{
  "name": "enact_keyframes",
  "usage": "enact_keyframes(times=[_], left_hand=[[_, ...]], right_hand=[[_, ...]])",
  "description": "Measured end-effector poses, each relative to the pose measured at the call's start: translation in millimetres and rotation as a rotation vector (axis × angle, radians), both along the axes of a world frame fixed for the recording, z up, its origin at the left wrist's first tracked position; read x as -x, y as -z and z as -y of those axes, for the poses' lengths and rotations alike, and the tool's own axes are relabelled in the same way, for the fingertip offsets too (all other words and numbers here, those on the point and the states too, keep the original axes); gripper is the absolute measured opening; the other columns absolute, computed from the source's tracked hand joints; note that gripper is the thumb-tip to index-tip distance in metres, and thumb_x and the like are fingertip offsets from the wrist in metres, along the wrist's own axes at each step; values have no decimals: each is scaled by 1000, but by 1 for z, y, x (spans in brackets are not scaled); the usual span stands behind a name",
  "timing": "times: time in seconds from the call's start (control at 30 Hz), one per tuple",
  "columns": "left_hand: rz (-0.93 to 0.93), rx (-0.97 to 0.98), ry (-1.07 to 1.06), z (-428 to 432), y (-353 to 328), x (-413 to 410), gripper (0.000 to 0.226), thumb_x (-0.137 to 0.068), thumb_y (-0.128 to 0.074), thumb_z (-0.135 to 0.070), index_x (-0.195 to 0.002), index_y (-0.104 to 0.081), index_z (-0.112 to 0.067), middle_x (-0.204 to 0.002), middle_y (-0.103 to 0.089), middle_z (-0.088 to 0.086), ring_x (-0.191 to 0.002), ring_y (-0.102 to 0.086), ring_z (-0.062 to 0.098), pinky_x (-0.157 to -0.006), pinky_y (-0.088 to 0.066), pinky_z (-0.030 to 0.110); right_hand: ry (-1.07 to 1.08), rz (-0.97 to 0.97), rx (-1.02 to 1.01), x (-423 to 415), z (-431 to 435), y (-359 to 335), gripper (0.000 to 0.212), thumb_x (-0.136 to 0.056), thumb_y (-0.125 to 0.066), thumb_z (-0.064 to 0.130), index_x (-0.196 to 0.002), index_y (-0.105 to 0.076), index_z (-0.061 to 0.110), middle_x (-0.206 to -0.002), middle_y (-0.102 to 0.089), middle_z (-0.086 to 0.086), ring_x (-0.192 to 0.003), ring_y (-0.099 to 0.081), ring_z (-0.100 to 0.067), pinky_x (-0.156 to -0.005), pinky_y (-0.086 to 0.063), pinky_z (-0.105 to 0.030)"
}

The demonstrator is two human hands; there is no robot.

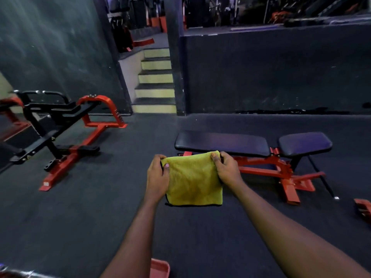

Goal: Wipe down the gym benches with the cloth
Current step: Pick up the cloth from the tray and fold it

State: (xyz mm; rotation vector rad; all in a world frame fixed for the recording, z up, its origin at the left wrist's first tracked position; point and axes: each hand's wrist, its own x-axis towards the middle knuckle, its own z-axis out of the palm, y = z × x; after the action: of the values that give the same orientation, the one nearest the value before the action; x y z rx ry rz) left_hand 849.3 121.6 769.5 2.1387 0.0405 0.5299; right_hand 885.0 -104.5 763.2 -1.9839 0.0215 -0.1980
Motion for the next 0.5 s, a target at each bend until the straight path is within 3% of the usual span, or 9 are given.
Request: enact_keyframes(times=[0.1, 0.23, 0.5], left_hand=[[-37, -9, -15, -24, 3, -72, 13, -93, -54, -3, -105, -53, -8, -95, -61, 6, -87, -56, 20, -72, -35, 26], [-58, -12, -4, -39, 10, -151, 13, -93, -54, -3, -104, -53, -11, -95, -61, 4, -88, -56, 18, -73, -37, 25], [-168, -56, -19, -63, 55, -315, 12, -94, -53, -5, -106, -53, -9, -99, -61, 5, -91, -56, 19, -74, -35, 25]], right_hand=[[7, -31, 2, -70, -23, 4, 37, -99, -56, 35, -72, -48, 12, -63, -49, 2, -57, -43, -8, -52, -32, -23], [13, -75, 3, -151, -40, 15, 39, -99, -55, 39, -78, -52, 6, -68, -52, 2, -63, -47, -11, -59, -36, -33], [12, -133, -47, -328, -68, 72, 40, -98, -58, 38, -78, -53, 5, -66, -51, 1, -61, -47, -13, -60, -38, -35]])
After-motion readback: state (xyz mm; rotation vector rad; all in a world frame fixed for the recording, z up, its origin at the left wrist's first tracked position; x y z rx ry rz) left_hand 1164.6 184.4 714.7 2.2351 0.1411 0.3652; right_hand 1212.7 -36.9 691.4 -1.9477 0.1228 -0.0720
